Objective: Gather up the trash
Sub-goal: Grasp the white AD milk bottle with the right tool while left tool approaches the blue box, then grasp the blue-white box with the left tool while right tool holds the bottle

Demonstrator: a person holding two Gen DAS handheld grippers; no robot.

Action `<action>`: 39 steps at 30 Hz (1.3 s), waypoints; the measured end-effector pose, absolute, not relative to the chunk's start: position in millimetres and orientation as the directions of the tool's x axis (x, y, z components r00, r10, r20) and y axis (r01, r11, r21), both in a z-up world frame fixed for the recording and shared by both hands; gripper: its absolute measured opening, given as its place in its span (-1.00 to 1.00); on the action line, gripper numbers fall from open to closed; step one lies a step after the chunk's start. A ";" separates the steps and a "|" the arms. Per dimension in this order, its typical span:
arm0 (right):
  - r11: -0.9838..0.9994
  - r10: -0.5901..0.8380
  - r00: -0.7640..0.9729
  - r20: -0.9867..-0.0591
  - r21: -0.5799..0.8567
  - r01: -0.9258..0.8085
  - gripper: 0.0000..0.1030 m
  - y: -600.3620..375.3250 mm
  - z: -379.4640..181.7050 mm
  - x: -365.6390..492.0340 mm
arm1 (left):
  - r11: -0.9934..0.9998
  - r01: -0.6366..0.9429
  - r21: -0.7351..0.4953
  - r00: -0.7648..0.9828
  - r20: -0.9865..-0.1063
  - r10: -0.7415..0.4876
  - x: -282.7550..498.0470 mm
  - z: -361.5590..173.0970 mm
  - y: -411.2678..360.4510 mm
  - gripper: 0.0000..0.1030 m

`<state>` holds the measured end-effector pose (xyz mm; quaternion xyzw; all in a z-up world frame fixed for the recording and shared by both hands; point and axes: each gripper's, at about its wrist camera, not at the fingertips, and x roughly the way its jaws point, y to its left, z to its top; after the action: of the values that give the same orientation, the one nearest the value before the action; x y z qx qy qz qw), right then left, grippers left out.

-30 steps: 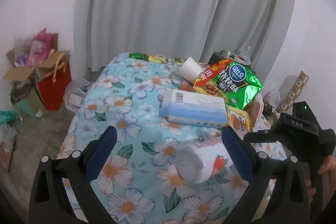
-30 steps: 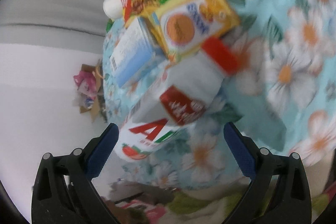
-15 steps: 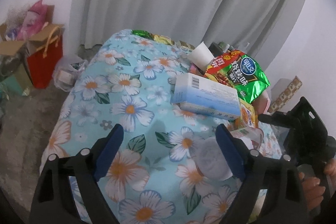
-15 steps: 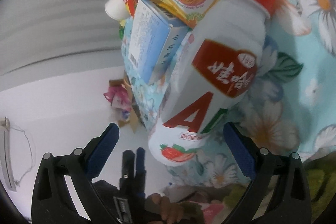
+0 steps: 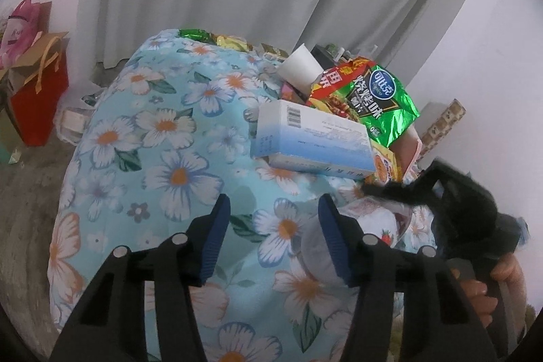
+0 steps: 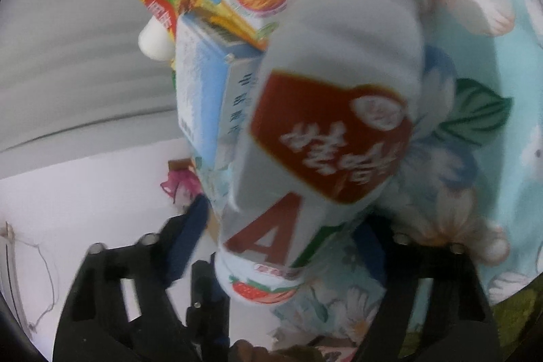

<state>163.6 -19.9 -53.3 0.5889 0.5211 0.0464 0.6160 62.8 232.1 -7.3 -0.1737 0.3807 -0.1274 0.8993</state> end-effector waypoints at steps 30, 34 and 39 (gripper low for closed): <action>0.739 0.424 0.472 -0.773 0.596 0.313 0.16 -134.4 -10.6 111.1 | 0.920 0.299 -0.253 0.617 -0.685 -0.389 109.0 13.5 94.4 0.02; 0.803 0.351 0.479 -0.805 0.521 0.287 0.16 -144.4 -7.1 104.3 | 0.933 0.296 -0.204 0.641 -0.682 -0.353 126.0 20.1 86.4 0.02; 0.804 0.352 0.486 -0.800 0.524 0.281 0.16 -161.7 -10.0 96.3 | 0.929 0.365 -0.061 0.659 -0.688 -0.304 171.0 30.8 79.3 0.59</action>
<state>96.3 -161.7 -10.0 0.3125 0.5066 0.0220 0.8033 171.0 79.3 30.8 0.0412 0.3696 -0.1840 0.9099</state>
